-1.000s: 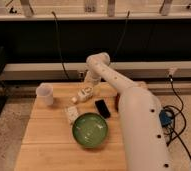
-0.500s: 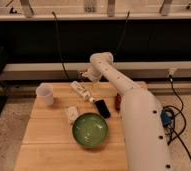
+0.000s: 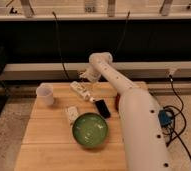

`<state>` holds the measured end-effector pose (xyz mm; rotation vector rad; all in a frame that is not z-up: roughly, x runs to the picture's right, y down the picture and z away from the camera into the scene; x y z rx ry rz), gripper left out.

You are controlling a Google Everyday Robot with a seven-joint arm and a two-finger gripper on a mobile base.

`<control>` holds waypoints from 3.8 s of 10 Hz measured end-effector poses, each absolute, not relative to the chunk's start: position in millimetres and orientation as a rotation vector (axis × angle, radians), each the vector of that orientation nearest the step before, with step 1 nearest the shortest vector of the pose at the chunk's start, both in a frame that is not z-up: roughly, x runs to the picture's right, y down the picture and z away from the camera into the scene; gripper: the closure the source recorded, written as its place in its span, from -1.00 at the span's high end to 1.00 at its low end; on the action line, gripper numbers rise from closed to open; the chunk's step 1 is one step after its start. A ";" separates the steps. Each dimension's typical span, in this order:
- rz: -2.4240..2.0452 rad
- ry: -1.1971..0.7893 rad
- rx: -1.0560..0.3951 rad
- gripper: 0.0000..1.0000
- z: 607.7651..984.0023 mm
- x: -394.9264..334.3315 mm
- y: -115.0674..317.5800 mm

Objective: Place the bottle in the ceramic bowl

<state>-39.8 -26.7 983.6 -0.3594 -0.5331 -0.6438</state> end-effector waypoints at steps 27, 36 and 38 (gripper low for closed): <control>-1.502 -0.574 -0.404 -0.95 941.3 -74.9 -4.8; -1.336 -0.555 -0.413 -0.95 820.4 -37.9 58.8; -1.329 -0.550 -0.402 -0.95 789.5 -28.3 76.9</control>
